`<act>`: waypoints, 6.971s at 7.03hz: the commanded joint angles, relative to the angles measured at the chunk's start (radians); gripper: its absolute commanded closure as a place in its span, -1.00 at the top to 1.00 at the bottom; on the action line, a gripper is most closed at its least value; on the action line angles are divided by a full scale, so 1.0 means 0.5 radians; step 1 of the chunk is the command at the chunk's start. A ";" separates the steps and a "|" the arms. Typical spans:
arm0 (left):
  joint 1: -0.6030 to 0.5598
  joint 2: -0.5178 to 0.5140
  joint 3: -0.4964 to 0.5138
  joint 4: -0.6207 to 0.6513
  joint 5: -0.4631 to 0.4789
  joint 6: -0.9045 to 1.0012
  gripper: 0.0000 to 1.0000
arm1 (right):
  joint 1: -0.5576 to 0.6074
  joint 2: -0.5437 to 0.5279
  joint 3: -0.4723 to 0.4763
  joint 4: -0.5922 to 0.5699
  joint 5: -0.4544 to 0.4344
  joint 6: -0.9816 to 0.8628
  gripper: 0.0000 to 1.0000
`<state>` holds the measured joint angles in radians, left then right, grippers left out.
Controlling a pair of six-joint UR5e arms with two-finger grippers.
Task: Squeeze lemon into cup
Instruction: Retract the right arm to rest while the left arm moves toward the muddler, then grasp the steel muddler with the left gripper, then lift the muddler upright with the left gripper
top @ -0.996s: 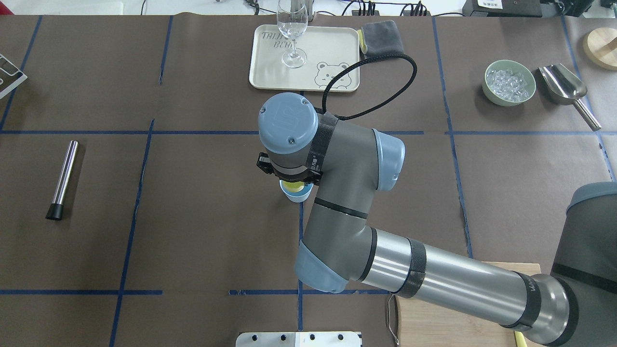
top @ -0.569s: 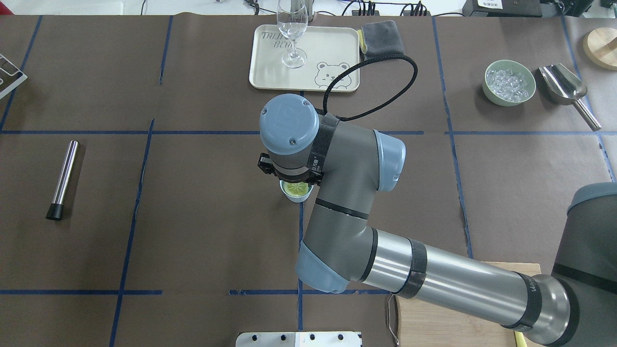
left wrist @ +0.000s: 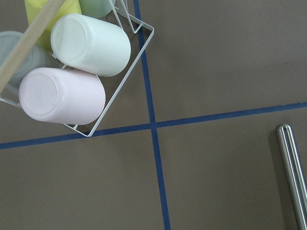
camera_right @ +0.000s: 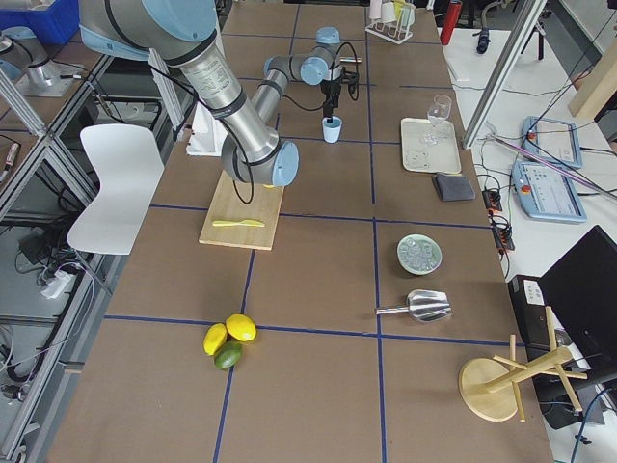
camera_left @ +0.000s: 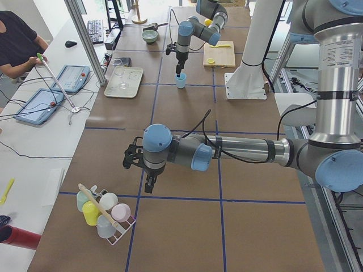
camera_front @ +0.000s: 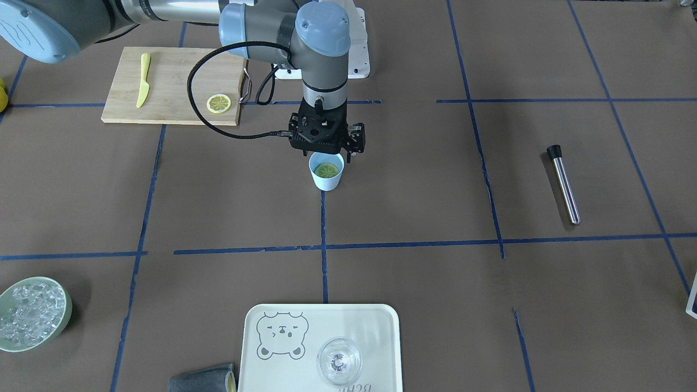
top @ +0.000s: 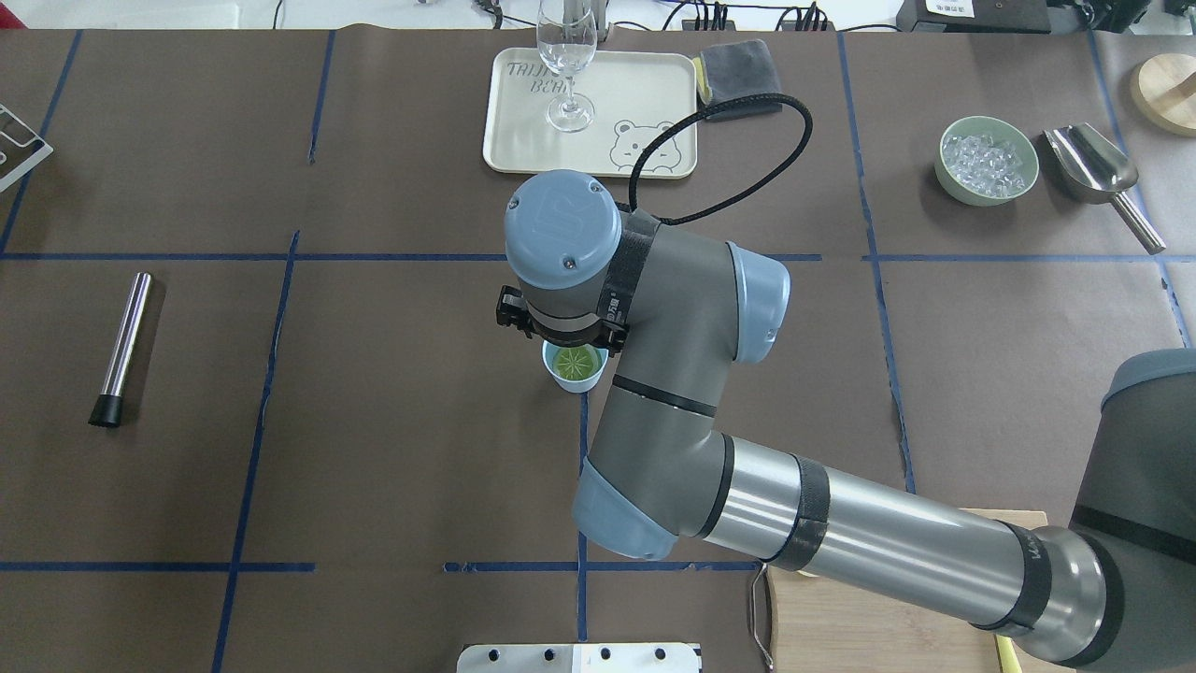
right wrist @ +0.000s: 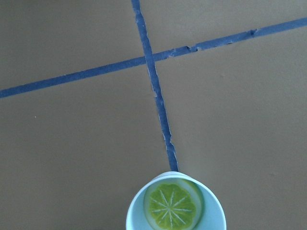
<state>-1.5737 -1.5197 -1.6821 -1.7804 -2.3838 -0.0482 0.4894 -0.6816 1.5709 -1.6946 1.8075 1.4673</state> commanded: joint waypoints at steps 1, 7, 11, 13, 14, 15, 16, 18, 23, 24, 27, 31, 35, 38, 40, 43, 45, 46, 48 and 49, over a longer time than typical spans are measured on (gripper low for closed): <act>0.036 -0.105 -0.001 0.081 0.000 -0.023 1.00 | 0.186 -0.096 0.228 -0.092 0.207 -0.129 1.00; 0.291 -0.742 -0.317 1.570 0.031 -0.014 1.00 | 1.063 -0.959 0.871 -0.259 0.802 -1.390 1.00; 0.746 -0.765 -0.055 1.576 0.021 -0.005 1.00 | 1.708 -1.419 0.844 -0.256 1.217 -2.335 1.00; 0.904 -0.765 0.188 1.417 0.006 -0.008 1.00 | 1.770 -1.502 0.831 -0.256 1.214 -2.474 1.00; 0.959 -0.762 0.332 1.277 0.003 -0.011 1.00 | 1.779 -1.521 0.834 -0.253 1.214 -2.474 1.00; 0.969 -0.759 0.403 1.163 0.000 -0.020 1.00 | 1.791 -1.521 0.837 -0.243 1.217 -2.477 1.00; 0.969 -0.759 0.480 1.058 0.000 -0.017 1.00 | 1.795 -1.521 0.840 -0.243 1.217 -2.474 1.00; 0.981 -0.737 0.551 0.926 0.000 -0.038 1.00 | 1.795 -1.518 0.843 -0.243 1.214 -2.477 1.00; 1.070 -0.722 0.609 0.680 0.003 -0.394 1.00 | 1.795 -1.515 0.843 -0.225 1.214 -2.481 1.00; 1.076 -0.722 0.640 0.634 0.003 -0.394 1.00 | 1.795 -1.512 0.843 -0.228 1.214 -2.481 1.00; 1.080 -0.713 0.683 0.573 0.003 -0.398 0.92 | 1.795 -1.512 0.840 -0.225 1.214 -2.481 1.00; 1.080 -0.716 0.658 0.582 0.006 -0.533 -0.99 | 1.804 -1.512 0.853 -0.228 1.223 -2.477 1.00; 1.013 -0.694 0.335 0.634 0.076 -0.530 -1.00 | 1.813 -1.512 0.853 -0.228 1.226 -2.477 1.00; 0.975 -0.859 -0.385 0.956 0.697 -0.526 -1.00 | 1.813 -1.493 0.846 -0.234 1.238 -2.474 1.00; 0.972 -0.954 -0.657 0.953 0.881 -0.566 -1.00 | 1.813 -1.496 0.831 -0.246 1.245 -2.471 1.00; 1.228 -0.998 -0.903 0.537 0.950 -1.258 -1.00 | 1.813 -1.502 0.816 -0.246 1.245 -2.468 1.00; 1.615 -0.998 -1.025 0.330 1.425 -1.644 -1.00 | 1.813 -1.518 0.828 -0.240 1.245 -2.456 1.00; 1.738 -1.007 -1.144 0.330 1.642 -1.701 -1.00 | 1.813 -1.521 0.828 -0.243 1.245 -2.456 1.00; 2.108 -1.044 -1.195 0.330 2.176 -1.866 -1.00 | 1.813 -1.524 0.825 -0.243 1.245 -2.456 1.00; 2.329 -1.126 -1.082 0.194 2.360 -1.894 -1.00 | 1.813 -1.524 0.819 -0.246 1.245 -2.456 1.00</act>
<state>-0.5388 -2.0459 -2.2619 -1.6311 -1.3359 -0.9624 1.3959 -1.4428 1.9828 -1.8165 2.4298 0.2392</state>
